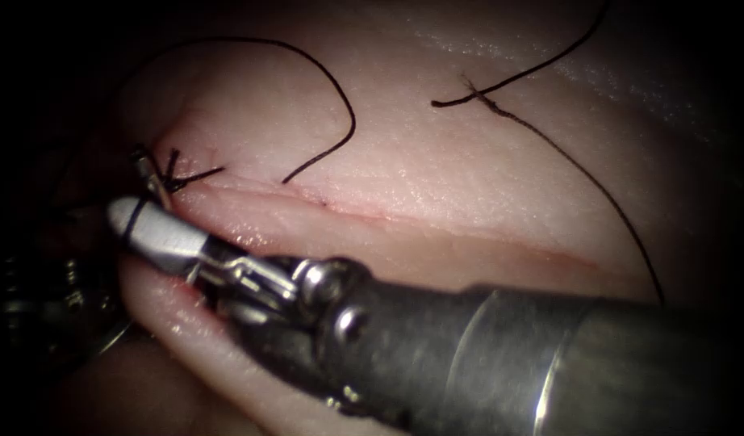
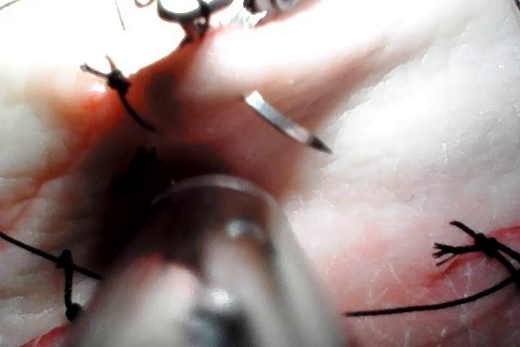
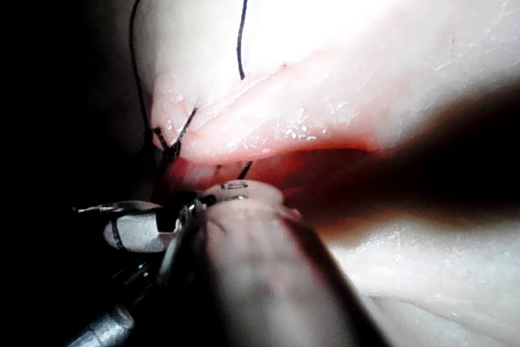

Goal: Wound Closure

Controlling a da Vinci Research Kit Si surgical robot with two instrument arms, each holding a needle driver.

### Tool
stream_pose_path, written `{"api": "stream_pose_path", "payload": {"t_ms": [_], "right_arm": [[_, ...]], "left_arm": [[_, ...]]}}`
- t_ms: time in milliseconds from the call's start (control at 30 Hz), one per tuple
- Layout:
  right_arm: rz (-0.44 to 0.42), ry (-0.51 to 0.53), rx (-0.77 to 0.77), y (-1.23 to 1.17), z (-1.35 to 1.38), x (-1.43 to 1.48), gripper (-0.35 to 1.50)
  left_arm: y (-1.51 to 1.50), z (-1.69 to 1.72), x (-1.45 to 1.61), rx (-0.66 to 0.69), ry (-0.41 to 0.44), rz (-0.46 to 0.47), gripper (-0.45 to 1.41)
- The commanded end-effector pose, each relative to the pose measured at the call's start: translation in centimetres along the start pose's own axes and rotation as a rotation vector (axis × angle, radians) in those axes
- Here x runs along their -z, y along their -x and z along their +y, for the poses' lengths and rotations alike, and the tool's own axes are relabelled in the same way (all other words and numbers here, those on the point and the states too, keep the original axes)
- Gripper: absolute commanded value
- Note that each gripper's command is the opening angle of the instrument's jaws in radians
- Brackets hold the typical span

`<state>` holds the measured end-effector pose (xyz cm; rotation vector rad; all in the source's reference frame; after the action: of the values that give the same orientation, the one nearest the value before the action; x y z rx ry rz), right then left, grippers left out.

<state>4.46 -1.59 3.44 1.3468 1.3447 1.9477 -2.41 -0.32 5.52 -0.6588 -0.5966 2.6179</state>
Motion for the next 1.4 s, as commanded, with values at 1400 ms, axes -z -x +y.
{"api": "stream_pose_path", "payload": {"t_ms": [1400], "right_arm": [[-0.303, 0.334, 0.714, -1.58, 0.49, 1.02, 1.37]], "left_arm": [[-0.77, -0.19, 0.46, -0.282, 0.125, 0.656, 0.32]]}}
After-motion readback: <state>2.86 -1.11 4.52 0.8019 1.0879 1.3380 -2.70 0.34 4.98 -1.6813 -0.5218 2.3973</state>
